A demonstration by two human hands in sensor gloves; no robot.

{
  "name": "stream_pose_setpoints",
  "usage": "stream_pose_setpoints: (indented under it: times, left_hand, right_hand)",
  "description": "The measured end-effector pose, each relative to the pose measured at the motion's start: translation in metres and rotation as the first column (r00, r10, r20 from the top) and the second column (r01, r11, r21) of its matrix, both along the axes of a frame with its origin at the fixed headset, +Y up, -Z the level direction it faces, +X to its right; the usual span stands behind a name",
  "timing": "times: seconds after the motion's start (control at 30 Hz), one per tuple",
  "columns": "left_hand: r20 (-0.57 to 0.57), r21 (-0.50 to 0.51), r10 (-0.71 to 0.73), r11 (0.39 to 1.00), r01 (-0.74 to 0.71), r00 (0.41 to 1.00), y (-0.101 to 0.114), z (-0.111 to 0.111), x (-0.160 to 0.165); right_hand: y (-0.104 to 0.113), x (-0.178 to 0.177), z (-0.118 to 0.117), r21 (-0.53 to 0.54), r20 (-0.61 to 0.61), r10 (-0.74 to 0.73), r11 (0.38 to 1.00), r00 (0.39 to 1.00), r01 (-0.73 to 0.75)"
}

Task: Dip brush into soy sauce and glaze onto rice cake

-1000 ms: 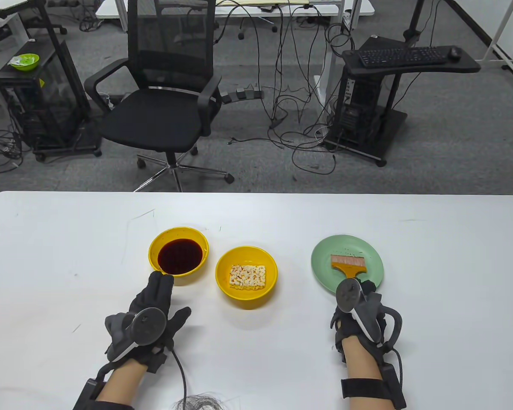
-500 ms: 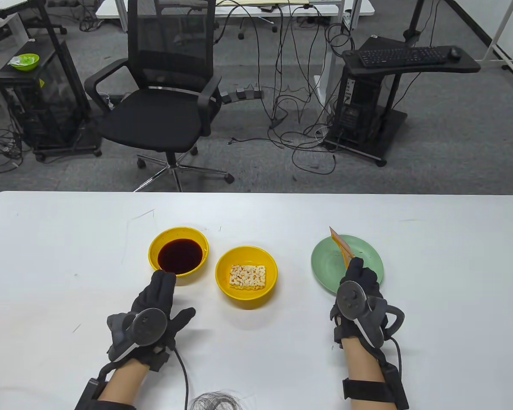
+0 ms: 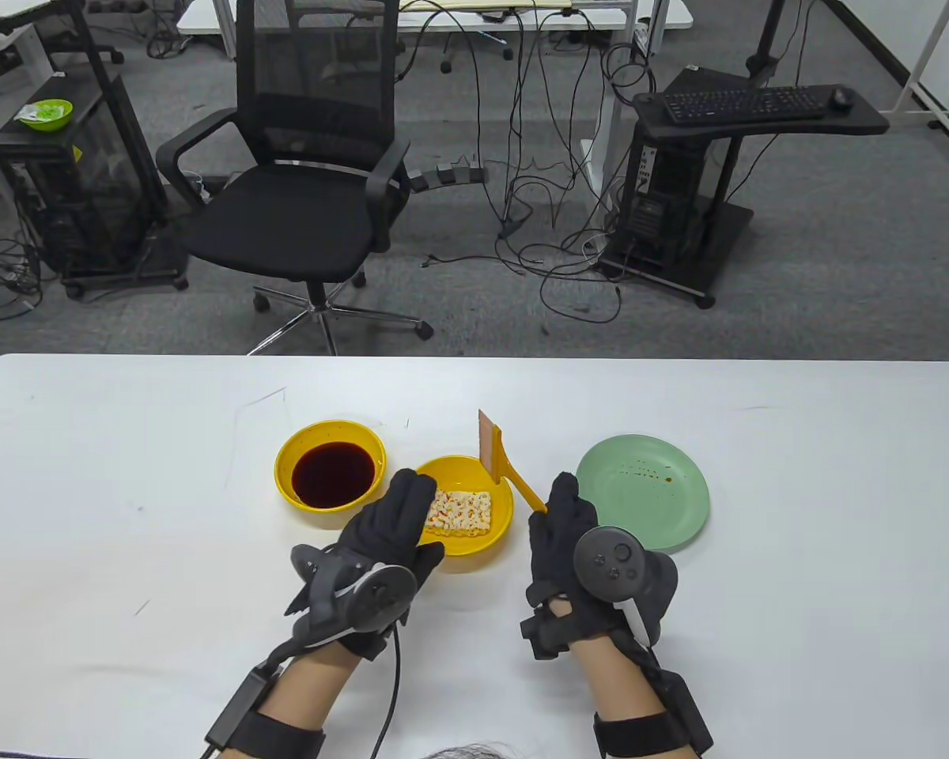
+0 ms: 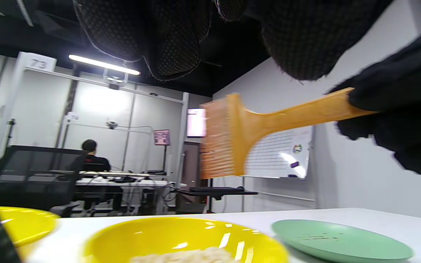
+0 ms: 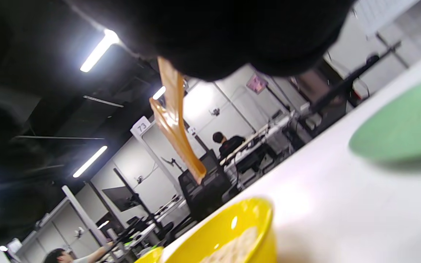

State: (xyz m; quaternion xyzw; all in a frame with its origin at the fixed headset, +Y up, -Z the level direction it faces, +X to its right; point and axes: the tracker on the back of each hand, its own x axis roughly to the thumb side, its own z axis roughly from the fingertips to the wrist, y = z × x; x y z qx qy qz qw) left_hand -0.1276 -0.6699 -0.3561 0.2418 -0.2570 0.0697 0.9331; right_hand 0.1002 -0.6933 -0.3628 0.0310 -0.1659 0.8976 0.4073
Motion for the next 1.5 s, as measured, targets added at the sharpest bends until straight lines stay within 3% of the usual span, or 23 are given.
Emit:
stream_pose_setpoints:
  times: [0.1,0.27,0.43,0.7,0.8,0.97,1.07,1.13,1.2,1.33,1.5]
  left_hand:
    - [0.038,0.02,-0.086,0.996,0.086,0.996,-0.003,-0.006,0.034]
    - [0.015,0.068,-0.18,0.981,0.179,0.983,-0.005,-0.017,0.064]
    - [-0.038,0.129,-0.218,0.967,0.221,0.975,-0.003,-0.025,0.073]
    - [-0.053,0.175,-0.245,0.952,0.251,0.968,0.0,-0.032,0.067]
    - [-0.145,0.182,-0.197,0.958,0.222,0.97,0.007,-0.035,0.049]
    - [-0.224,0.105,-0.009,0.994,0.033,0.975,0.023,-0.046,-0.006]
    - [-0.289,0.036,0.168,0.986,-0.165,0.942,0.028,-0.055,-0.053]
    - [-0.335,-0.012,0.298,0.947,-0.32,0.894,0.028,-0.061,-0.084]
    - [-0.397,-0.055,0.435,0.867,-0.495,0.808,0.022,-0.068,-0.12]
    - [-0.507,-0.064,0.527,0.766,-0.64,0.682,0.005,-0.075,-0.163]
    - [-0.55,-0.09,0.539,0.722,-0.686,0.639,-0.016,-0.081,-0.178]
  right_hand:
    - [-0.008,-0.003,-0.003,-0.065,-0.058,-0.127,0.99,0.99,0.123]
    - [-0.008,-0.006,-0.002,-0.089,-0.091,-0.19,0.979,0.977,0.182]
    - [-0.013,-0.006,-0.004,-0.129,-0.111,-0.283,0.955,0.953,0.268]
    - [-0.01,-0.012,-0.003,-0.111,-0.168,-0.257,0.964,0.952,0.241]
    - [-0.008,-0.011,-0.003,-0.103,-0.199,-0.247,0.968,0.948,0.23]
    - [-0.013,0.0,-0.006,-0.066,-0.172,-0.195,0.98,0.966,0.187]
    - [-0.016,0.004,-0.007,-0.066,-0.157,-0.189,0.981,0.969,0.181]
    - [-0.018,0.004,-0.008,-0.071,-0.157,-0.19,0.981,0.969,0.181]
    - [-0.021,0.005,-0.009,-0.071,-0.153,-0.174,0.984,0.973,0.165]
    - [-0.024,0.006,-0.011,-0.083,-0.149,-0.178,0.982,0.973,0.167]
    - [-0.025,0.006,-0.011,-0.089,-0.146,-0.168,0.984,0.975,0.156]
